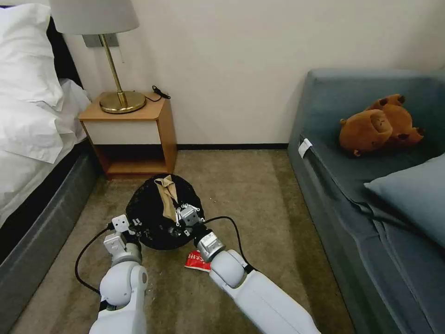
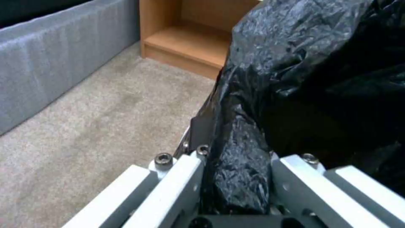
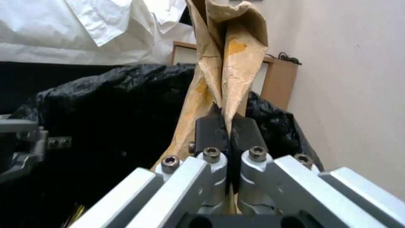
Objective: Pick up the trash bin, then pick up the garbage on the floor and place it into the trash bin.
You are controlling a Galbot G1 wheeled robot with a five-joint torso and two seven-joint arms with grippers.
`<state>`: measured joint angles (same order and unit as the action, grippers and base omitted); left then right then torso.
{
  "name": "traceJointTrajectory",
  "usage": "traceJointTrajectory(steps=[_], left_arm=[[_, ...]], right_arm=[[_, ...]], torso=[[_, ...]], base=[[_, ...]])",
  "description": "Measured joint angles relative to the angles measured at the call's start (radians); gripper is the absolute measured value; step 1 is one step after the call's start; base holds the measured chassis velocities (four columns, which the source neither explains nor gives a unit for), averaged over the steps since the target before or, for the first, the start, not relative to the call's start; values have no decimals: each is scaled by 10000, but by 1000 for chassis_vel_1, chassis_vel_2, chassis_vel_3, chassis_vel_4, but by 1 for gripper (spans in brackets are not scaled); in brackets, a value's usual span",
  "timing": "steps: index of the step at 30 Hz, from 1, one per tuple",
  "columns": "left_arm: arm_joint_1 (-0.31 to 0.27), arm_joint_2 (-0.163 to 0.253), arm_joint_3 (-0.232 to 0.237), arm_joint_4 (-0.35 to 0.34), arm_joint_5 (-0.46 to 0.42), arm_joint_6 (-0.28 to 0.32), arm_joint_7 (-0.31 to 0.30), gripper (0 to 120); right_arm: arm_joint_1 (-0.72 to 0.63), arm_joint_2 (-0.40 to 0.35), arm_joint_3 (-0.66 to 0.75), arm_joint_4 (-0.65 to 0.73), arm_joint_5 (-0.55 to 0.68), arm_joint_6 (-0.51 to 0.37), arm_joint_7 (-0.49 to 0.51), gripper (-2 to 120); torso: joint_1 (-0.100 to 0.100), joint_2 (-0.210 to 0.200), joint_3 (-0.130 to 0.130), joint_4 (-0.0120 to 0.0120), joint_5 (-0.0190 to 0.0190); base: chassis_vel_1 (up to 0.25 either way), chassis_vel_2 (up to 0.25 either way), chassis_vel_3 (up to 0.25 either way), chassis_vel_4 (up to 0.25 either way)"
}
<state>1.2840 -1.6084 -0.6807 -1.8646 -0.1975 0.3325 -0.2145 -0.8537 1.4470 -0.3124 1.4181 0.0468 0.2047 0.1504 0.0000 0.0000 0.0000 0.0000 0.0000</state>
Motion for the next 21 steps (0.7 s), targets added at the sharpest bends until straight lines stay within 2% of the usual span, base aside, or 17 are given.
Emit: traceJointTrajectory(steps=[2, 4, 5, 6, 8, 10, 11, 14, 15, 18, 21], left_arm=[[0, 0, -6, 0, 0, -6, 8, 2], [-1, 0, -16, 4, 0, -11, 17, 2], [-1, 0, -16, 4, 0, -11, 17, 2], [-3, 1, -18, 5, 0, -12, 17, 2], [-4, 3, -18, 6, 0, -12, 17, 2], [-6, 19, -17, 6, 0, -12, 11, 2], [-6, 19, -17, 6, 0, -12, 11, 2], [-13, 53, -21, 6, -10, 0, 6, 2], [-13, 53, -21, 6, -10, 0, 6, 2], [-51, 100, -35, 6, -47, 37, -25, 2], [-71, 105, -35, 6, -54, 49, -27, 2]], right_arm=[[-41, -12, 8, 28, -8, -20, -32, 6], [-114, -34, 13, 89, -13, -49, -68, 17], [-114, -34, 13, 89, -13, -49, -68, 17], [-157, -44, 15, 121, -7, -72, -73, 25], [-179, -50, 21, 151, 0, -88, -74, 28], [-213, -70, 40, 210, 17, -122, -73, 41], [-213, -70, 40, 210, 17, -122, -73, 41], [-225, -81, 52, 250, 26, -140, -72, 54], [-225, -81, 52, 250, 26, -140, -72, 54], [-224, -107, 62, 290, 51, -172, -69, 70], [-217, -111, 70, 291, 54, -174, -68, 77]], torso=[[0, 0, 0, 0, 0], [0, -1, 0, 0, 0], [0, -1, 0, 0, 0], [0, -1, 0, -1, 0], [0, 0, 0, 0, 0], [0, 0, 0, 0, 0], [0, 0, 0, 0, 0], [0, 0, 0, 0, 0], [0, 0, 0, 0, 0], [0, -1, 0, 0, 0], [0, 0, 0, -1, 0]], base=[[0, 0, 0, 0], [0, 0, 0, 0], [0, 0, 0, 0], [0, 0, 0, 0], [0, 0, 0, 0], [0, 0, 0, 0], [0, 0, 0, 0], [0, 0, 0, 0], [0, 0, 0, 0], [0, 0, 0, 0], [0, 0, 0, 0]])
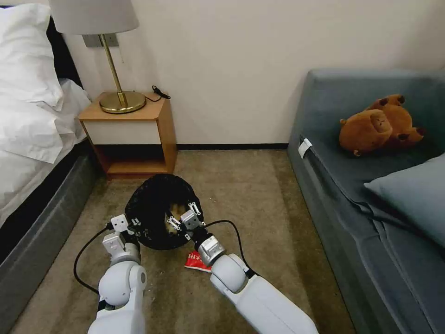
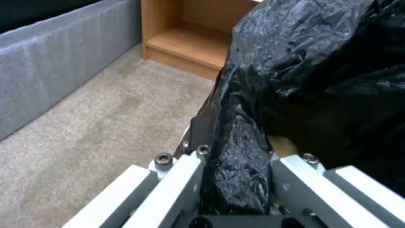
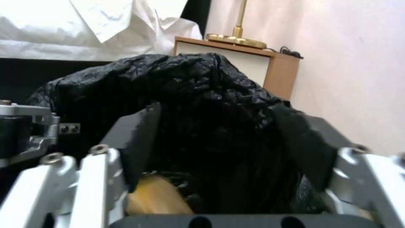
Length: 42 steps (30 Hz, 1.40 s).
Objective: Pick up the trash bin, then pick up the garbage on the floor and place it into the trash bin.
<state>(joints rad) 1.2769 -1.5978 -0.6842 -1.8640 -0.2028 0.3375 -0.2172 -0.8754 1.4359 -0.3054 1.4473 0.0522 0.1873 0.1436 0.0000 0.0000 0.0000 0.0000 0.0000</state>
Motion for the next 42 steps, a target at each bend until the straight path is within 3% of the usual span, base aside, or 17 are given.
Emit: traceJointTrajectory(steps=[5, 16, 29, 42], left_arm=[[-28, 7, 24, -1, -7, 22, -10, 2], [-15, 12, 3, -1, -34, 27, -12, 2], [13, 35, -110, 36, -112, -29, 4, 2], [-11, 38, -133, 63, -197, -64, 25, 2]], right_arm=[[31, 21, 88, 22, 25, -8, 5, 98], [417, 54, 648, 121, 50, -72, 136, 100], [806, -22, 2672, -296, -614, -391, 689, 100], [-155, -261, 4020, -497, -650, -302, 609, 100]], torso=[[0, 0, 0, 0, 0], [0, 0, 0, 1, 0], [0, 0, 0, 0, 1], [0, 0, 0, 0, 1]], base=[[0, 0, 0, 0], [0, 0, 0, 0], [0, 0, 0, 0], [0, 0, 0, 0]])
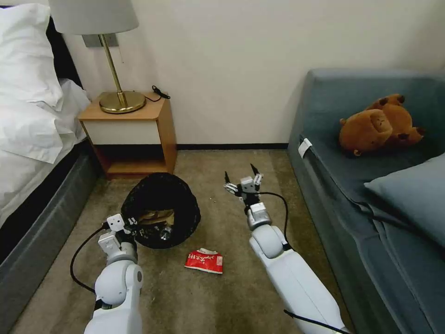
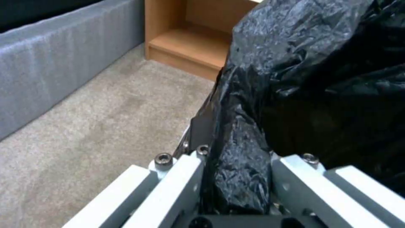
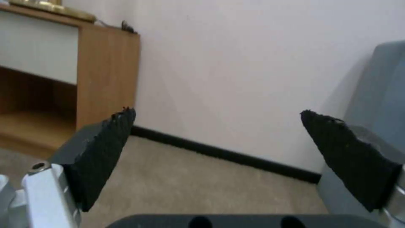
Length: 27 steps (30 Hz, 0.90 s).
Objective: Pick up the trash bin, then pick up the garbage on the floor and place it into the trash bin.
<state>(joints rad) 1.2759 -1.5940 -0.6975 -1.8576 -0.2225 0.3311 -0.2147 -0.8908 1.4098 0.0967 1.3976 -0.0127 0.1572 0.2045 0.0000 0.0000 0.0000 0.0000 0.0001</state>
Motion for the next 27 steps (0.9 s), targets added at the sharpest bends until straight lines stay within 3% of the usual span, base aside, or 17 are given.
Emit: traceJointTrajectory(steps=[6, 8, 17, 21, 27], left_arm=[[48, 3, -16, -28, -4, -12, 9, 2], [49, 24, -61, -56, -17, -15, 10, 2], [88, 65, -96, -104, -37, -15, 15, 2], [120, 96, -120, -133, -61, -15, 15, 2], [149, 99, -110, -152, -61, -8, 15, 2]], right_arm=[[-286, -136, 127, -222, 115, 47, -905, 100], [-353, -210, 132, -623, 156, 168, -1619, 100], [-167, -259, -22, -1769, 133, 382, -2638, 100], [142, -414, -144, -2373, 84, 639, -3849, 100], [463, -584, -357, -3022, -307, 956, -4894, 100]], torso=[[0, 0, 0, 0, -1], [0, 0, 0, 0, 0], [0, 0, 0, 0, -1], [0, 0, 0, 0, -1], [0, 0, 0, 0, -1]], base=[[0, 0, 0, 0], [0, 0, 0, 0], [0, 0, 0, 0], [0, 0, 0, 0], [0, 0, 0, 0]])
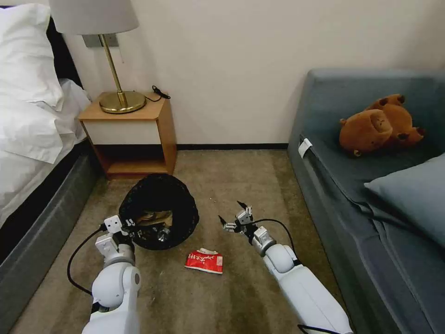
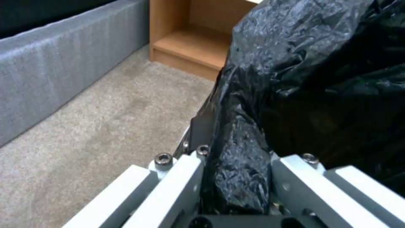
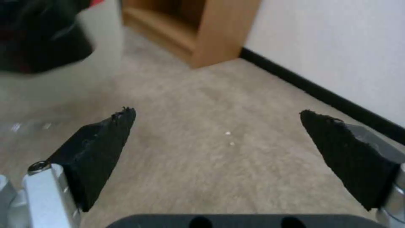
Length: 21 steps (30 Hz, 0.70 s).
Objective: Pick up the trash bin, then pick up the garbage on the floor and place it into the trash bin.
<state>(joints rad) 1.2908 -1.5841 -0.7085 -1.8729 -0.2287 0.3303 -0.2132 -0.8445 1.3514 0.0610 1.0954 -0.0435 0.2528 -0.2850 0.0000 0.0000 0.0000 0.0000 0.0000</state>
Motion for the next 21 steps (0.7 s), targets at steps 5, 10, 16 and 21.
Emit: traceJointTrajectory(steps=[5, 10, 16, 21], left_arm=[[29, 18, 18, -50, 22, 32, -16, 2], [108, 12, 7, -151, 47, 42, -31, 2], [279, -65, -17, -185, 98, 36, -37, 2], [295, -102, -22, -186, 152, 22, -52, 2]], right_arm=[[439, -2, -68, -757, -151, 626, -1235, 100], [1222, 41, -172, -1762, -571, 1441, -2739, 100], [1662, 244, -41, -2628, -1280, 1637, -3969, 100], [1824, 457, 367, -3092, -1991, 2173, -4916, 100]], torso=[[0, 0, 0, 0, 0], [0, 1, 0, 1, 0], [0, 0, 0, 1, 1], [0, 0, 0, 1, -1]], base=[[0, 0, 0, 0], [0, 0, 0, 0], [0, 0, 0, 0], [0, 0, 0, 0]])
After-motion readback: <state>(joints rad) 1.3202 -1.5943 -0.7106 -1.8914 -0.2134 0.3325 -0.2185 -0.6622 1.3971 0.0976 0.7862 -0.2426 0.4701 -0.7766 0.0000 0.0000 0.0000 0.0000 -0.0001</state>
